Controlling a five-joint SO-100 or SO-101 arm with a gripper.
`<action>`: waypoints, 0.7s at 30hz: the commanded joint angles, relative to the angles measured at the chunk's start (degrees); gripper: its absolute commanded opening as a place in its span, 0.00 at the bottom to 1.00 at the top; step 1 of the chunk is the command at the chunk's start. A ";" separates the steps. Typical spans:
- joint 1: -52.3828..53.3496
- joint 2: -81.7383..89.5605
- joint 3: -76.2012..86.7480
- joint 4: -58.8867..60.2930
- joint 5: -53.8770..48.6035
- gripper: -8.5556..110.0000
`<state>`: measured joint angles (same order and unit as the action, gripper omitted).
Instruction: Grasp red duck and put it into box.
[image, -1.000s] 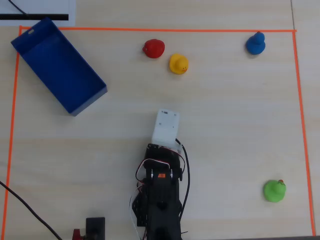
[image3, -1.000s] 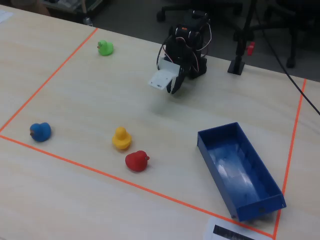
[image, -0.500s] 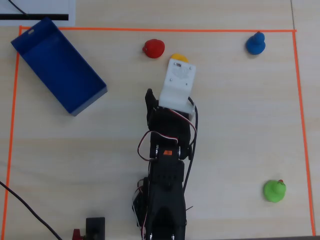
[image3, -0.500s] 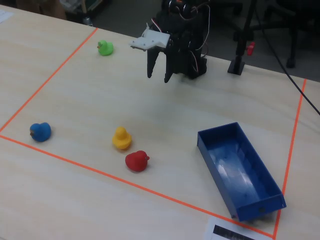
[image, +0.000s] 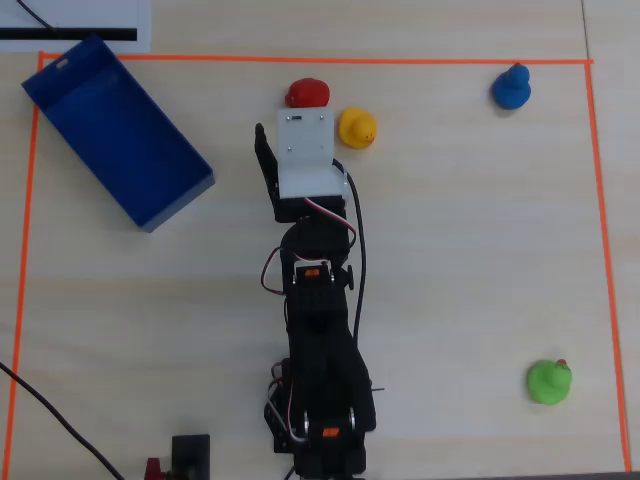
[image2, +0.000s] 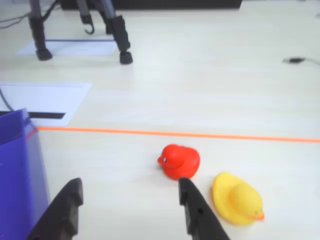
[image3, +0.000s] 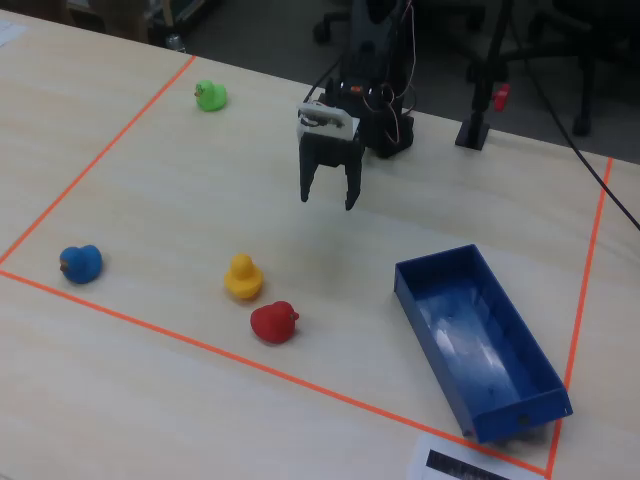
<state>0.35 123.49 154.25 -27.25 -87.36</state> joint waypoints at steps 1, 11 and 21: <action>-0.53 -14.68 -3.87 -8.88 -1.23 0.30; 0.97 -38.32 -25.05 -15.56 -5.45 0.30; 2.90 -53.17 -35.33 -19.69 -9.49 0.30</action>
<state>2.64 71.19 122.61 -45.18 -96.50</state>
